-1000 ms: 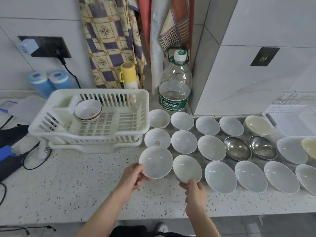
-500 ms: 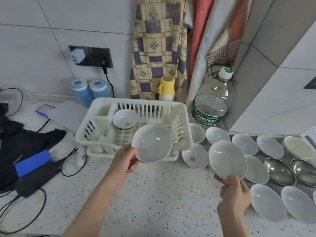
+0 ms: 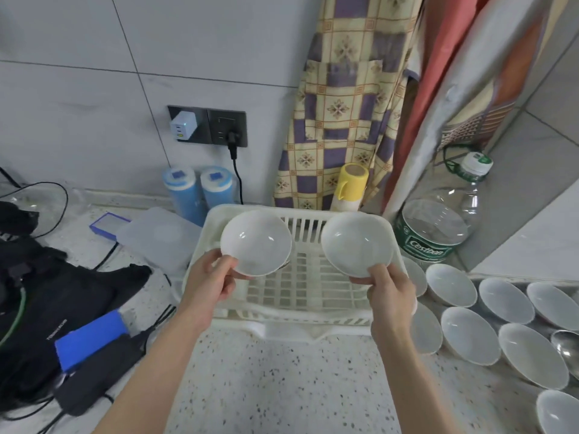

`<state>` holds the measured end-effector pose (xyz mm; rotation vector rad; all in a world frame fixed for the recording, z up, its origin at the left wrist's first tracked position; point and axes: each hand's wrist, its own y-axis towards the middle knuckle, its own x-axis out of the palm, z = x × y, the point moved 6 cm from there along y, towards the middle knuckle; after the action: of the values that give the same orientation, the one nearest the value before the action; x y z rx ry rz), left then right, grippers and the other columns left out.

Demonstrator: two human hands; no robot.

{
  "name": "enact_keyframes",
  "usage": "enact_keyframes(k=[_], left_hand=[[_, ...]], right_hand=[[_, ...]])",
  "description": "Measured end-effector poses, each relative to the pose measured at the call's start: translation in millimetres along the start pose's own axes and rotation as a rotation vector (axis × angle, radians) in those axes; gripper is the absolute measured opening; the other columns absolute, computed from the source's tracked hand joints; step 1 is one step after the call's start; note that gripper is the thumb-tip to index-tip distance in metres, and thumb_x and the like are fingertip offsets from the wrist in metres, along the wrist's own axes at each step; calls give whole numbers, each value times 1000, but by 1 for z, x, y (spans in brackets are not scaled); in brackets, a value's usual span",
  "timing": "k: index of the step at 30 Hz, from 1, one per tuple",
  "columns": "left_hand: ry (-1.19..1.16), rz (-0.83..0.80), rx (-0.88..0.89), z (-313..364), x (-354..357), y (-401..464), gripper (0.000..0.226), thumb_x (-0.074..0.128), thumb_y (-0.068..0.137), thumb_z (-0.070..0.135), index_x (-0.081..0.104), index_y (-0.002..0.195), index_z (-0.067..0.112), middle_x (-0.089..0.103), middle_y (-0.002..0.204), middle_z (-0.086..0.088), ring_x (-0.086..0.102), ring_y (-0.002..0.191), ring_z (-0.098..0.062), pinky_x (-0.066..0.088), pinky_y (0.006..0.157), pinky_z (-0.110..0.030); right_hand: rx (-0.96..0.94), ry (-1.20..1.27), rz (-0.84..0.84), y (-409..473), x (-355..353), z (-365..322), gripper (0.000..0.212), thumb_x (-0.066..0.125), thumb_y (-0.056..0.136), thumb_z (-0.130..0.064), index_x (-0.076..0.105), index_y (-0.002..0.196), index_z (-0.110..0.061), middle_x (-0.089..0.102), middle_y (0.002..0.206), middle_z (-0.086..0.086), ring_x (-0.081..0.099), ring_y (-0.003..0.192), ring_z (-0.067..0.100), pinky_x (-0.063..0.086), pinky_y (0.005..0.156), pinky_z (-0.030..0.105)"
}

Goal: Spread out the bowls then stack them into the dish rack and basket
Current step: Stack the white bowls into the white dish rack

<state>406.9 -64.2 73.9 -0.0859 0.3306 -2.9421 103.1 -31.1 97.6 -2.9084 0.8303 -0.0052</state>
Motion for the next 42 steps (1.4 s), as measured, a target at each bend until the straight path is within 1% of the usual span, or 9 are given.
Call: enact_keyframes(k=[5,10,13,15,18,26,31,37,42], left_hand=[[-59,84,9,1,-8,33,14,52,89,13,61,99,9,75,74,-17,32,40,-10,27,39,-18],[-155,146,4,-2,-17,58,9,50,88,12,55,93,6,74,76,-20,32,39,-11,25,38,-19],[-187,137,-10,-9,-21,69,14,50,89,15,57,95,6,75,79,-19,32,39,-11,26,38,-19],[-194,127,-15,-14,-21,74,18,50,88,18,59,99,6,75,80,-18,32,40,-11,27,38,-19],[-214,99,-5,-16,-18,78,19,51,82,23,59,93,10,75,75,-16,32,39,-11,26,38,-19],[-158,-5,-4,-17,-12,82,26,51,78,29,59,98,15,76,79,-16,31,41,-12,27,41,-21],[-142,-19,-21,-19,-11,84,24,51,81,27,59,100,13,76,81,-14,32,40,-10,28,41,-22],[-122,-31,-36,-21,-10,85,29,52,80,29,59,101,11,77,81,-14,31,40,-11,27,40,-21],[-91,-60,-49,-22,-9,84,29,52,82,30,61,105,13,77,82,-14,32,40,-10,29,39,-18]], right_hand=[[-12,-149,-161,19,55,5,29,50,76,-25,68,97,-18,74,71,5,56,50,-1,38,60,28],[-20,-308,-268,36,93,17,45,50,86,-18,52,131,-25,73,70,-8,70,67,1,41,60,26],[59,-342,-322,43,110,28,50,50,88,-15,47,138,-21,70,94,-6,70,63,2,41,59,25],[90,-372,-351,46,121,34,49,48,89,-15,49,137,-20,72,96,3,67,60,-2,40,58,25],[111,-419,-382,49,136,42,40,46,91,-16,55,129,-20,73,66,6,65,59,-3,38,56,20],[165,-499,-375,55,155,64,31,41,92,-16,63,114,-15,67,51,2,52,39,-3,36,45,16],[167,-546,-400,57,159,72,33,39,91,-14,61,116,-15,66,53,1,41,29,-1,28,37,14],[127,-674,-431,59,163,75,36,38,89,-16,57,119,-22,68,59,-3,44,43,5,33,44,22],[97,-694,-417,59,165,80,33,36,92,-17,56,118,-23,65,61,-3,47,40,1,33,43,21]])
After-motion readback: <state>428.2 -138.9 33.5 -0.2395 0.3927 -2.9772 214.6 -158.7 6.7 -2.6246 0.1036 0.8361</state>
